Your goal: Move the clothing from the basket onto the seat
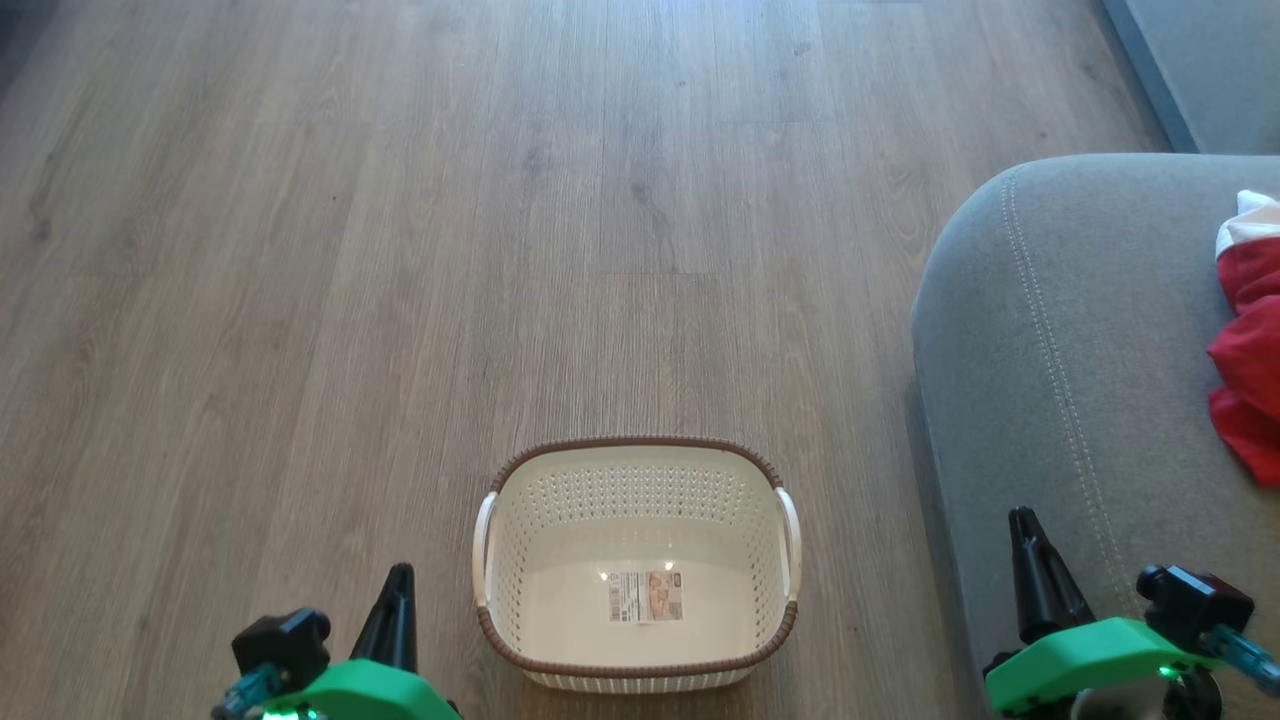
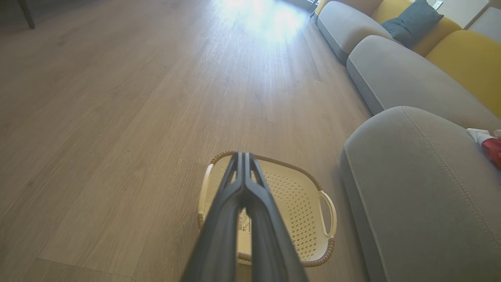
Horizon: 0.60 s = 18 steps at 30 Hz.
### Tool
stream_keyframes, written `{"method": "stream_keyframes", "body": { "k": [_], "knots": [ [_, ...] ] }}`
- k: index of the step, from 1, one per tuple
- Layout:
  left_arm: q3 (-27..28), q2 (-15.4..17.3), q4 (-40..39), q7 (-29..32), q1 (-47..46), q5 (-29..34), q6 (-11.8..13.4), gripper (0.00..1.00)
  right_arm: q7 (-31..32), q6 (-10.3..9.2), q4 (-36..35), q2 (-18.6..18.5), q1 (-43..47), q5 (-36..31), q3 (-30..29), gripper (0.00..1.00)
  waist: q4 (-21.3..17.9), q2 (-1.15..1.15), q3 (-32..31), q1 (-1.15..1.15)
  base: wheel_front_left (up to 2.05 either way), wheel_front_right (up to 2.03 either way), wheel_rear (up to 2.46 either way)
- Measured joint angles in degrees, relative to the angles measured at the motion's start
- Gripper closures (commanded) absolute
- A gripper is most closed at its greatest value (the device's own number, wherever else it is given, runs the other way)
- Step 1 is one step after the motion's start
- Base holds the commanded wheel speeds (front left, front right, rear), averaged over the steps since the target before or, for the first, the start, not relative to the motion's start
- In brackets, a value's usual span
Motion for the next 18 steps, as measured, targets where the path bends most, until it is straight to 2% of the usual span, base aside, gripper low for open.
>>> {"method": "stream_keyframes", "body": {
  "k": [18],
  "knots": [
    [1.98, 0.07, -0.01, 2.67, -1.19, -11.46, -1.94, 1.00, 2.91, -0.01, 0.00, 0.00, -0.76, 10.85, -0.99, 1.00, -0.52, 0.00, 0.20, 0.00, 0.00, 0.00, 0.00]
  ]
}}
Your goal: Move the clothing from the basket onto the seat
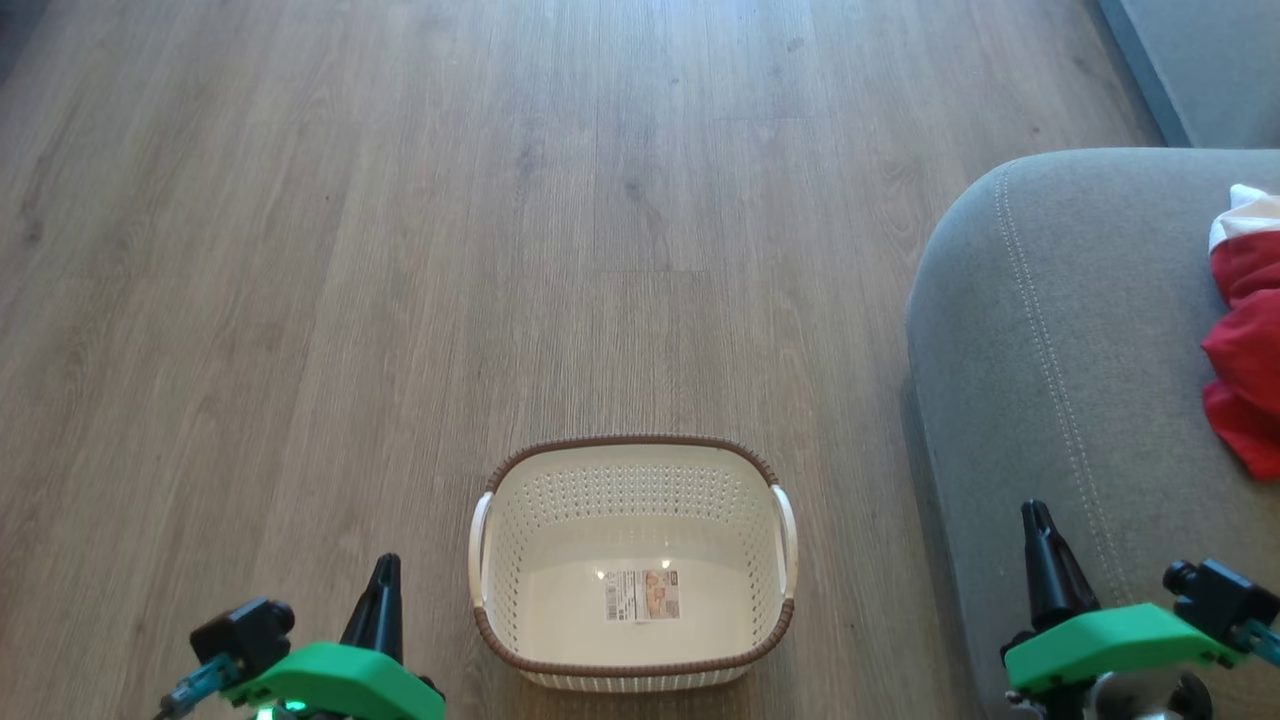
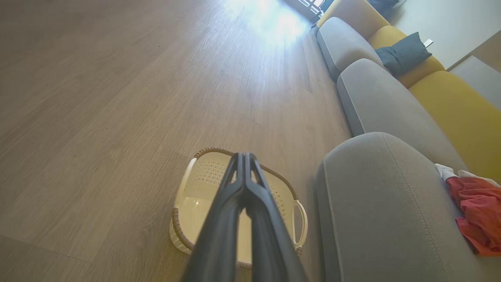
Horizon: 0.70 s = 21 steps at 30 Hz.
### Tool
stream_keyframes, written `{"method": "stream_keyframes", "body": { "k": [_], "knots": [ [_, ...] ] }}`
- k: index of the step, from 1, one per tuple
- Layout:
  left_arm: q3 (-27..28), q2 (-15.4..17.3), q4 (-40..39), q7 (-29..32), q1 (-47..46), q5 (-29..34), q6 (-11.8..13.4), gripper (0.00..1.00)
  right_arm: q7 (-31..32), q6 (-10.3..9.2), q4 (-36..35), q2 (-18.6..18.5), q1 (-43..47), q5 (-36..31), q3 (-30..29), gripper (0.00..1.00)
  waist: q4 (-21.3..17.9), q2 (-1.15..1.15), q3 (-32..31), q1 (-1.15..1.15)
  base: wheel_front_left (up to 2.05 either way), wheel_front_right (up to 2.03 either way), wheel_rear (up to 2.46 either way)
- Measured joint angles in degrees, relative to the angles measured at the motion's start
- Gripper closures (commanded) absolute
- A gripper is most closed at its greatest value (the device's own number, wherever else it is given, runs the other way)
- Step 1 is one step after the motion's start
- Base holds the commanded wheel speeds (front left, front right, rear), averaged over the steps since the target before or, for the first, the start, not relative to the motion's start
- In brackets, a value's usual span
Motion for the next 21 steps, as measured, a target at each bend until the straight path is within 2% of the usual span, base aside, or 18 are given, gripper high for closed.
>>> {"method": "stream_keyframes", "body": {
  "k": [21],
  "knots": [
    [2.54, 0.05, -0.07, 3.20, -1.29, -12.41, -2.04, 1.00, 3.03, 0.00, -0.04, 0.00, -1.49, 12.06, -1.01, 1.00, -0.59, 0.00, 0.21, 0.00, 0.00, 0.00, 0.00]
  ]
}}
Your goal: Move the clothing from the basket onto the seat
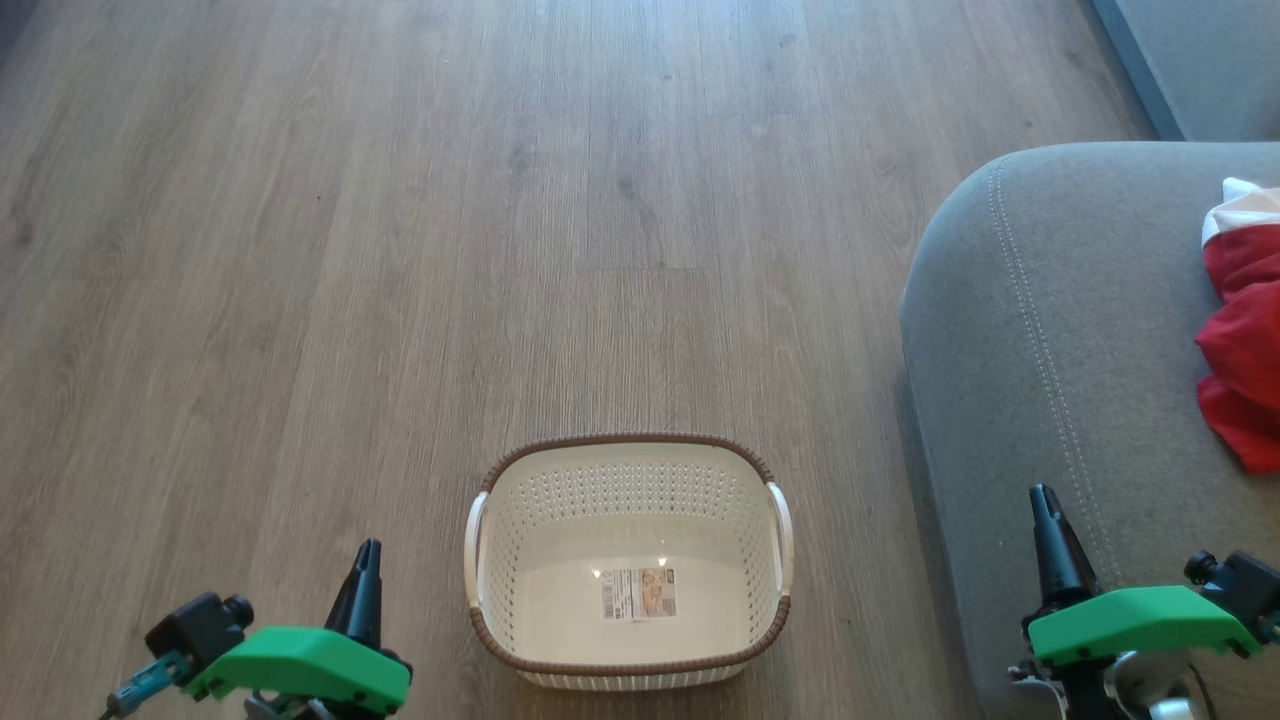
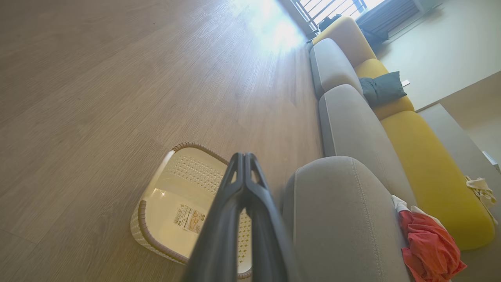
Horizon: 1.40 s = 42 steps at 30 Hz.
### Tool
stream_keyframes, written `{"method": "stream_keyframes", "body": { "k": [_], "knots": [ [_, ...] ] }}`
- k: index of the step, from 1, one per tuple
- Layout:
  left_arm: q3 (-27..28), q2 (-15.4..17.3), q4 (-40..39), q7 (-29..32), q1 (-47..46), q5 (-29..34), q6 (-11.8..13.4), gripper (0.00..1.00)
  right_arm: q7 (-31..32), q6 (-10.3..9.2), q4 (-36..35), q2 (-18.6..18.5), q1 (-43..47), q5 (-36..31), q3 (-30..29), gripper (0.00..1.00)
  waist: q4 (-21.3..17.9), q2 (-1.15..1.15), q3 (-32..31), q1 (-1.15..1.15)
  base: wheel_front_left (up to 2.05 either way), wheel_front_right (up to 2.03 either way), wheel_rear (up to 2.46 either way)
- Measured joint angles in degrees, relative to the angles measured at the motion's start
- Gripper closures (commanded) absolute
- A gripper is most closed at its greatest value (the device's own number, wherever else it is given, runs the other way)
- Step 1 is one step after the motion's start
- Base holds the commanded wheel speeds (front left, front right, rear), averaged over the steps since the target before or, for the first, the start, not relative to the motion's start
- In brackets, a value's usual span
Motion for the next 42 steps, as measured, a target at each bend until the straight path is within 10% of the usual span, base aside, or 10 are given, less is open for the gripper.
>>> {"method": "stream_keyframes", "body": {
  "k": [42],
  "knots": [
    [5.70, 0.01, -0.19, 7.00, -3.20, -26.22, -4.09, 1.00, 7.10, -0.01, -0.05, -0.01, -2.82, 25.60, -2.35, 1.00, -1.25, 0.00, 0.46, 0.00, 0.00, 0.00, 0.00]
  ]
}}
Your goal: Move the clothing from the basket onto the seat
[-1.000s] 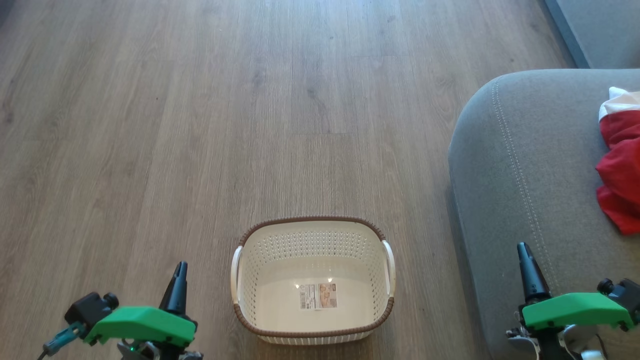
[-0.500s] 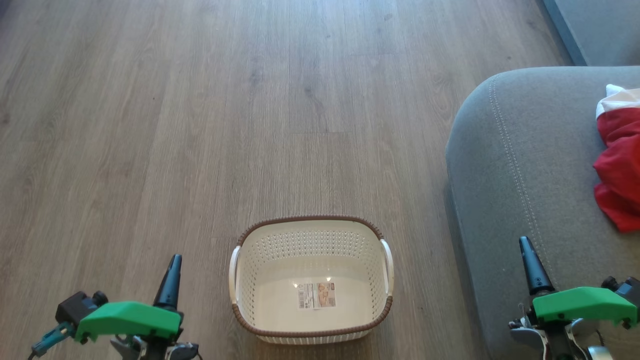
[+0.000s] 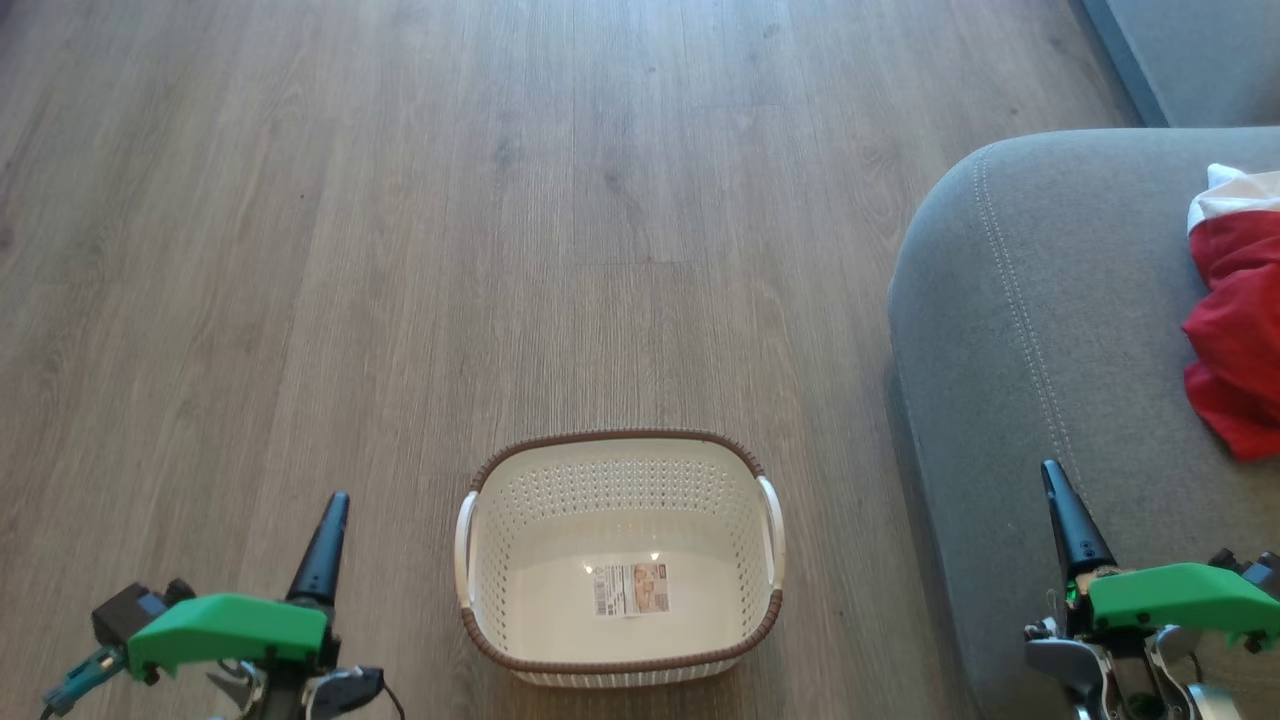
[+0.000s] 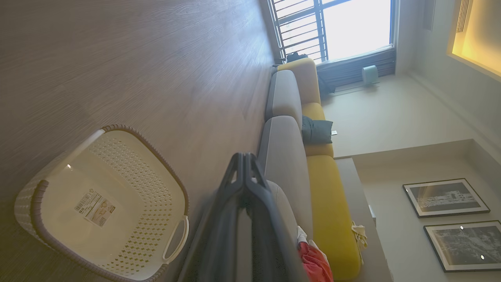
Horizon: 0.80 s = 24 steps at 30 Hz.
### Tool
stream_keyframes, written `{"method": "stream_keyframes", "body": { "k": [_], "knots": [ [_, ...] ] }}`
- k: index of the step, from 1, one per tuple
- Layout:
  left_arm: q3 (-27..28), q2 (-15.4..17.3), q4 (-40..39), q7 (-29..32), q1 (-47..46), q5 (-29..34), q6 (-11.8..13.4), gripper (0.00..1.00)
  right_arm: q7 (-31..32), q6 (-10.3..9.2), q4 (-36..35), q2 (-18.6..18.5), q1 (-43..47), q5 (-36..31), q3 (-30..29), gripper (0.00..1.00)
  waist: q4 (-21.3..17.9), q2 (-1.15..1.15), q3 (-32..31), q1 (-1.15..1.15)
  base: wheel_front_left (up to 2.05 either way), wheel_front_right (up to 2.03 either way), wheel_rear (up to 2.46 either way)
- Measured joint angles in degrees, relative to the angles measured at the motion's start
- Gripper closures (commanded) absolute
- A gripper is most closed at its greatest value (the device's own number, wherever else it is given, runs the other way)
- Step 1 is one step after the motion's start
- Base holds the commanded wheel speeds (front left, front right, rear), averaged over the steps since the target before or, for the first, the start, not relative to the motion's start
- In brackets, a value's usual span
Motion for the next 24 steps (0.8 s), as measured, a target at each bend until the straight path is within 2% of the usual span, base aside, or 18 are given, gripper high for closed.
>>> {"method": "stream_keyframes", "body": {
  "k": [24],
  "knots": [
    [2.92, -0.05, -0.04, 3.67, -1.54, -13.89, -2.45, 1.00, 3.99, -0.02, -0.01, -0.01, -1.45, 13.71, -1.22, 1.00, -0.67, 0.00, 0.24, 0.00, 0.00, 0.00, 0.00]
  ]
}}
